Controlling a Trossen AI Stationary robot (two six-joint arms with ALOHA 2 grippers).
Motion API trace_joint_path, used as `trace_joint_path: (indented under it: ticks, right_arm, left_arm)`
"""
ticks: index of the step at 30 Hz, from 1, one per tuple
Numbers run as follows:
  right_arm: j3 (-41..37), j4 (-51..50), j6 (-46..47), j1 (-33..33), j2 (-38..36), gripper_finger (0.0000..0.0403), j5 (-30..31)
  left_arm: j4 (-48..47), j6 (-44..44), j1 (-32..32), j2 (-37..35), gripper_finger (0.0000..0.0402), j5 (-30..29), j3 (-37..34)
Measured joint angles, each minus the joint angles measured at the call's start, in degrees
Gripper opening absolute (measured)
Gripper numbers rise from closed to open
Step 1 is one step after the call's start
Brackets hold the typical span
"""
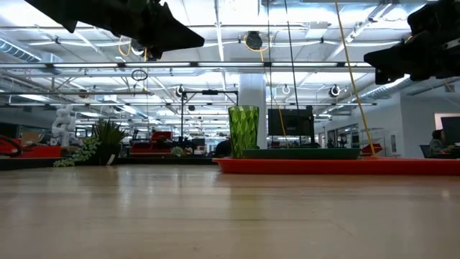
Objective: Pick and place plate/cup/fork/spoon on tray
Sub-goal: Return to Home Position
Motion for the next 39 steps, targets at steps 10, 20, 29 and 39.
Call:
trace_joint_path:
  ticks: [10, 20, 29, 39]
  right_arm:
    - [0.0, 0.8, -4.5, 0.0, 0.0, 0.0, 0.0]
    - [0.0, 0.9, 4.3, 0.0, 0.1, 0.0, 0.0]
    - [0.0, 0.9, 4.5, 0.0, 0.3, 0.0, -0.1]
    - [0.0, 0.9, 4.5, 0.0, 0.3, 0.0, -0.1]
  left_arm:
    - [-0.5, -0.4, -2.7, 0.0, 0.0013, 0.5, 0.0]
    - [20.2, -3.3, -4.1, -6.5, 0.0005, 7.0, -18.4]
    - [24.2, -6.5, -4.8, -15.5, 0.0005, 6.2, -28.3]
    - [24.2, -5.3, -5.2, -18.7, 0.0004, -1.2, -34.1]
